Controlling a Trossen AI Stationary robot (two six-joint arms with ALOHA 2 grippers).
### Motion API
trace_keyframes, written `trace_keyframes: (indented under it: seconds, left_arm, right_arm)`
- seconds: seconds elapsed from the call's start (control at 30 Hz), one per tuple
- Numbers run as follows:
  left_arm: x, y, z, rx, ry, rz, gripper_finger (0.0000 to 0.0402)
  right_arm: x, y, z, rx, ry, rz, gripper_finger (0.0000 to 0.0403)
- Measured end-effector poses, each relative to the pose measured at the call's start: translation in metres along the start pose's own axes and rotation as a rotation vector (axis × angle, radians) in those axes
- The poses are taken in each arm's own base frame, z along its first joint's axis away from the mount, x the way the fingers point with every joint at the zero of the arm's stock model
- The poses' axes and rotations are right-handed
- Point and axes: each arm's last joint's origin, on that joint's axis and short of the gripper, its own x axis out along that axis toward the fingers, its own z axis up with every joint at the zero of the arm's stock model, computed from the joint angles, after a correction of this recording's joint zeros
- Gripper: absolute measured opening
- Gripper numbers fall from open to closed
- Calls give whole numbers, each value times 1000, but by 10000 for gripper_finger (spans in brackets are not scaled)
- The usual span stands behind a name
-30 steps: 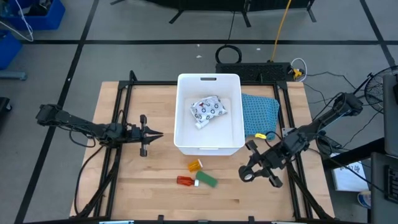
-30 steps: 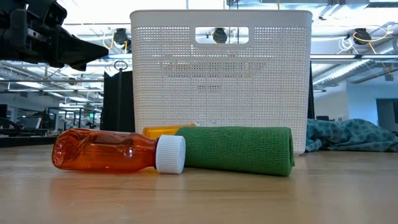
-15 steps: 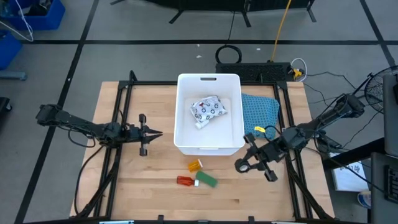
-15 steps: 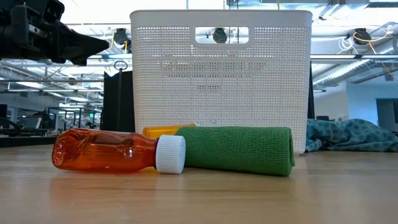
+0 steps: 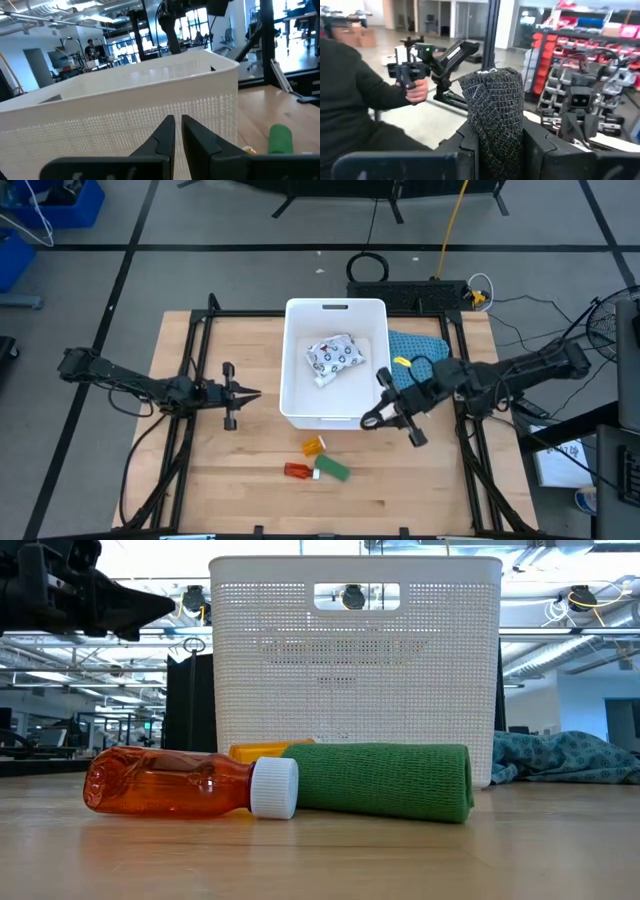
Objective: Pick & place medical supplies in basket/bin
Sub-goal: Put the black bandage into the white bin
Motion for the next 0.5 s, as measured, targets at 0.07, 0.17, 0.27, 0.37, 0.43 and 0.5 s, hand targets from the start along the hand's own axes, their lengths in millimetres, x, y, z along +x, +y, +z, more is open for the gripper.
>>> trace_keyframes:
  seconds: [0.07,0.17,0.27,0.37,0.43,0.5]
  left_arm:
    - [0,0,1,-1,-9,2,37]
    - [0,0,1,3,-8,2,37]
    - [0,0,1,5,-8,2,37]
    - [0,0,1,6,-9,2,37]
    - [0,0,1,6,-8,2,37]
    - [0,0,1,1,-8,1,37]
  right_arm:
    - [4,-8,12,11,25,6,75]
    - [13,-28,28,21,100,-42,75]
    - [22,-58,39,49,200,-118,75]
    - [25,-94,43,106,319,-207,75]
    - [22,-120,42,149,391,-229,75]
    - [18,-144,37,209,453,-207,75]
